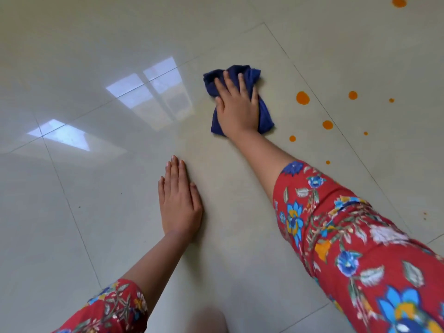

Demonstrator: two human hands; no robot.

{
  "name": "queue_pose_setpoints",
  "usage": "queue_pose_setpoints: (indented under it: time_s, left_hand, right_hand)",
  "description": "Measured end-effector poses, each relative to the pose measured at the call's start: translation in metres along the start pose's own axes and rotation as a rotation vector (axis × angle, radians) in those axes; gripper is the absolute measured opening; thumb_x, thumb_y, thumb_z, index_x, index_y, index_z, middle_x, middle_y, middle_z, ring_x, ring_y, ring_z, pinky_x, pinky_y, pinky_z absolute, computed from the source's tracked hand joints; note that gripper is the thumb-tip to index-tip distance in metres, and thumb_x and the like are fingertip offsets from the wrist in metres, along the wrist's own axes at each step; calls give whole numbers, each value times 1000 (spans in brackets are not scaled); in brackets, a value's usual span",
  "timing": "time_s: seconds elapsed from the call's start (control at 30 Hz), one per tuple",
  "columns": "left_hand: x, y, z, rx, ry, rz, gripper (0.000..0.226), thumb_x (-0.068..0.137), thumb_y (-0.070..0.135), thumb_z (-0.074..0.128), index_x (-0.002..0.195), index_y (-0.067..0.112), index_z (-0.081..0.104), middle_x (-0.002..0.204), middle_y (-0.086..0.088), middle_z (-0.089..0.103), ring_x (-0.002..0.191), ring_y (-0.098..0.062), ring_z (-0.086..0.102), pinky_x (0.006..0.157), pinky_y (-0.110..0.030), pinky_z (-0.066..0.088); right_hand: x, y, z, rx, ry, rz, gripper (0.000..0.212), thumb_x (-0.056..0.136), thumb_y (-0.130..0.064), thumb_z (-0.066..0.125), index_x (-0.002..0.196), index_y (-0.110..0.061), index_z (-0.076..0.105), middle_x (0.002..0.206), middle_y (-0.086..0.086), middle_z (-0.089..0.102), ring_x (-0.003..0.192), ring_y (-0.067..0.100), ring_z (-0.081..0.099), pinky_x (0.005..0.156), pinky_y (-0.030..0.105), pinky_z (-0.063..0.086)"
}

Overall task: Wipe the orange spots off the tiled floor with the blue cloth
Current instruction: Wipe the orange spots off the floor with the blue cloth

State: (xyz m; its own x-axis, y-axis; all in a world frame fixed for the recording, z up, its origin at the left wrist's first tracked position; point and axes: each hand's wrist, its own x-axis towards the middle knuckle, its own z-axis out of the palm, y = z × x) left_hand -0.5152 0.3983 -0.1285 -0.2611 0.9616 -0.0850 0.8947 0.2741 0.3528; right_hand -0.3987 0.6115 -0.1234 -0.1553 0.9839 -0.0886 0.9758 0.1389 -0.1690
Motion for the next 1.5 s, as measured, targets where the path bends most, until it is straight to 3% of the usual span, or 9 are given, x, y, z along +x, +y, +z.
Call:
queue_pose_setpoints:
  time_s: [0.2,0.3,0.5,0.67,0.8,0.9,1.1,1.27,1.5]
  left_hand:
    - [-2,3,-4,-33,-12,117,53,95,20,34,147,12,36,158,-5,28,148,-16,18,121,-35,9]
    - [-5,14,-5,-128,-33,172,50,90,14,42,140,16,44,156,-1,32,147,-15,20,121,-37,11]
    - [14,98,11,-185,-215,261,63,96,41,31,153,16,22,162,0,13,150,-17,6,121,-36,6]
    - [-10,117,33,138,-429,464,91,84,73,9,152,18,-18,155,6,-29,144,-12,-26,118,-35,-15]
    - [-35,115,30,241,-487,568,91,84,76,6,148,20,-26,154,4,-33,143,-13,-29,116,-32,-18]
    - [-35,125,32,246,-515,617,88,83,74,3,147,20,-24,155,3,-31,143,-13,-30,114,-28,-21]
    - [-32,162,21,315,-515,938,86,85,71,4,151,20,-18,157,4,-26,144,-12,-26,116,-29,-19]
    - [-63,195,46,203,-563,793,87,81,74,-6,151,24,-19,157,9,-27,143,-7,-28,115,-27,-19]
    - [-95,197,76,231,-383,768,81,91,71,13,156,24,6,163,7,-1,150,-13,-4,120,-39,4]
  right_hand:
    - [-121,27,8,-17,-118,-633,52,98,-40,29,148,-29,36,158,-3,28,147,26,22,117,47,17]
    - [-177,103,-1,-56,-185,-658,53,99,-45,32,151,-32,30,160,-7,20,149,22,14,118,46,11]
    - [-207,138,-12,-117,-129,-338,58,92,-42,29,147,-27,38,157,0,30,145,28,26,112,50,27]
    - [-337,174,-6,-85,-214,-657,53,96,-42,34,148,-33,32,159,-8,23,148,21,16,117,45,5]
    - [-331,227,-13,-129,-127,-272,56,96,-41,34,151,-31,26,160,-7,18,147,20,17,113,45,14]
    - [-321,202,-11,-70,-45,-34,57,96,-40,34,151,-29,27,161,-5,20,147,23,21,109,47,22]
    - [-399,235,-12,-62,-116,-198,55,97,-39,35,151,-33,28,160,-9,20,147,18,18,114,44,14]
    - [-327,252,-20,4,-29,91,53,98,-37,32,150,-32,31,159,-10,25,146,18,24,113,46,24]
    - [-419,274,-17,-24,-63,-51,55,98,-39,33,152,-32,26,160,-11,19,148,17,19,117,44,14]
